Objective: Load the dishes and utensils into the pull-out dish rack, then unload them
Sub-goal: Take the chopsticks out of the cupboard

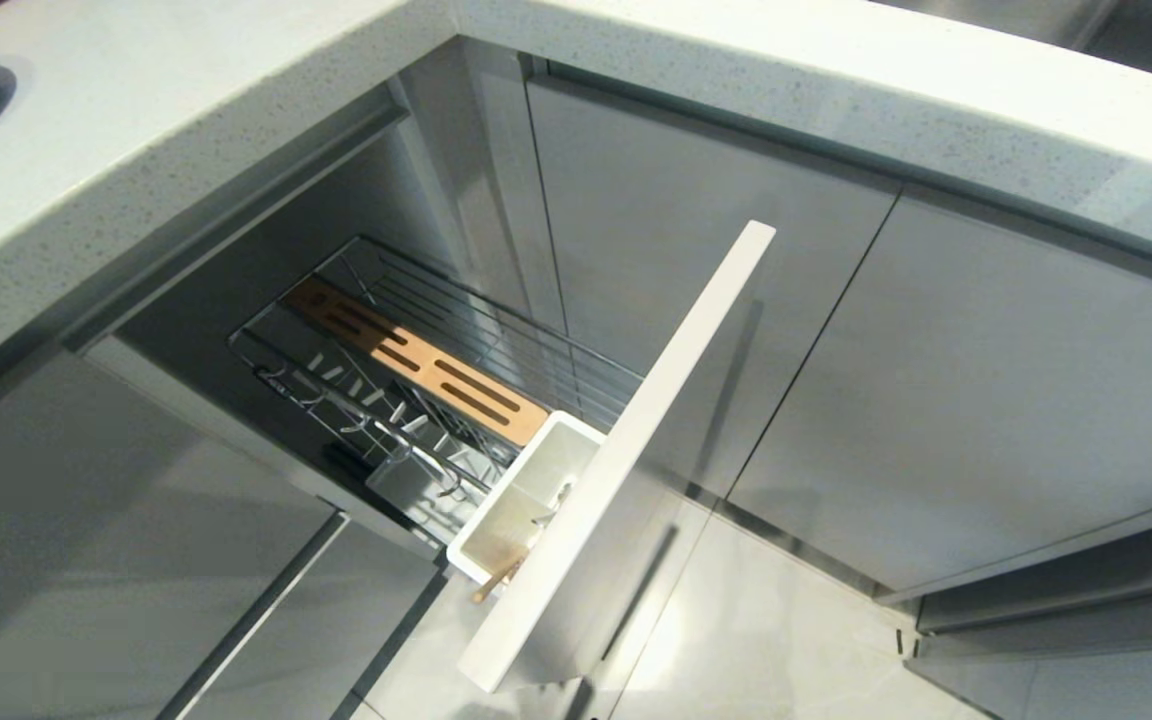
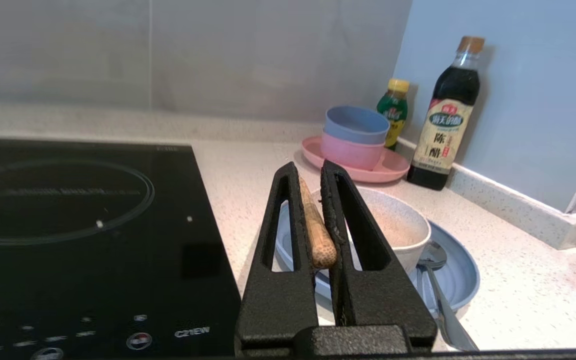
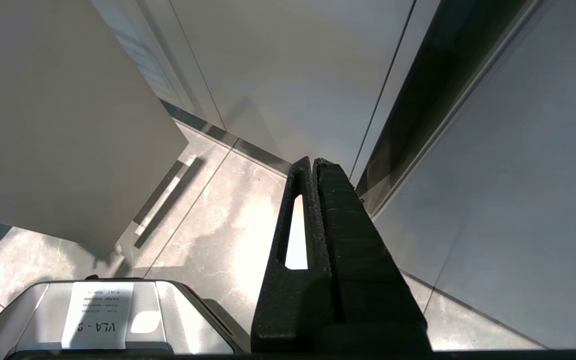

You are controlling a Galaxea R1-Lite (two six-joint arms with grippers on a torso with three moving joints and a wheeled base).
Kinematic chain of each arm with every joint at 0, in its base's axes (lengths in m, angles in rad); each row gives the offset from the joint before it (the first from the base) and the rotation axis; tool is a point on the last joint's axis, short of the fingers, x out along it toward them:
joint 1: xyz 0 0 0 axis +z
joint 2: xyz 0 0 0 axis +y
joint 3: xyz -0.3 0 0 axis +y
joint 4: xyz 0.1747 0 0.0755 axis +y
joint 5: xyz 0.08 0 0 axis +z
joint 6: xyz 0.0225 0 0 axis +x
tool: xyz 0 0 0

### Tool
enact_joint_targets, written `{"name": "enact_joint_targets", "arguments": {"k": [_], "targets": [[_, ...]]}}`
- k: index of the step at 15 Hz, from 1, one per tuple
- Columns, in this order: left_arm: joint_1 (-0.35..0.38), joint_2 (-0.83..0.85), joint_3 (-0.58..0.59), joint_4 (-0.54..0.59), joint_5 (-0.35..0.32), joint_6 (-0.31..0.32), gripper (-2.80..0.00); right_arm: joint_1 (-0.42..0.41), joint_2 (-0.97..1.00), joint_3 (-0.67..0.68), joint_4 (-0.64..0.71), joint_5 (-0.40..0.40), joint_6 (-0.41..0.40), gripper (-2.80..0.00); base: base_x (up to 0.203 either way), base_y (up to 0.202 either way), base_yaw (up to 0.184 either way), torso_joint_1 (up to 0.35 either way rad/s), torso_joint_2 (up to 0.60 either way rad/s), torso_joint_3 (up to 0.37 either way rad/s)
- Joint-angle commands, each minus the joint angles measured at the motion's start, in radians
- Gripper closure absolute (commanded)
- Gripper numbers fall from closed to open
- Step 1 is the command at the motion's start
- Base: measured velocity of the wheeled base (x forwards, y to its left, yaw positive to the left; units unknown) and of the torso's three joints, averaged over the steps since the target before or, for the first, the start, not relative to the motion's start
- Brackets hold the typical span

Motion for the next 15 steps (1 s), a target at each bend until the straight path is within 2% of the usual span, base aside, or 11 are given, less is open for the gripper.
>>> {"name": "enact_joint_targets", "arguments": {"k": [1, 5, 8, 13, 15], "targets": [[0.001, 0.059, -0.014, -0.003, -0.005, -0.020, 0.00, 0.000, -0.004, 0.002, 0.000, 0.000, -0.001, 0.00, 0.000, 0.000, 0.000, 0.000, 0.00, 0.000], [-0.004, 0.131, -0.068, -0.002, -0.013, -0.033, 0.00, 0.001, -0.004, 0.002, 0.000, 0.000, 0.000, 0.00, 0.000, 0.000, 0.000, 0.000, 0.00, 0.000], [-0.005, 0.166, -0.089, 0.001, -0.063, -0.053, 0.00, 0.000, -0.003, 0.002, 0.000, 0.000, 0.000, 0.00, 0.000, 0.000, 0.000, 0.000, 0.00, 0.000], [-0.010, 0.208, -0.117, 0.003, -0.077, -0.069, 0.00, 0.000, -0.004, 0.002, 0.000, 0.000, -0.001, 0.00, 0.000, 0.000, 0.000, 0.000, 0.00, 0.000], [-0.016, 0.215, -0.115, 0.010, -0.103, -0.079, 0.00, 0.001, -0.004, 0.002, 0.000, 0.000, 0.001, 0.00, 0.000, 0.000, 0.000, 0.000, 0.00, 0.000]]}}
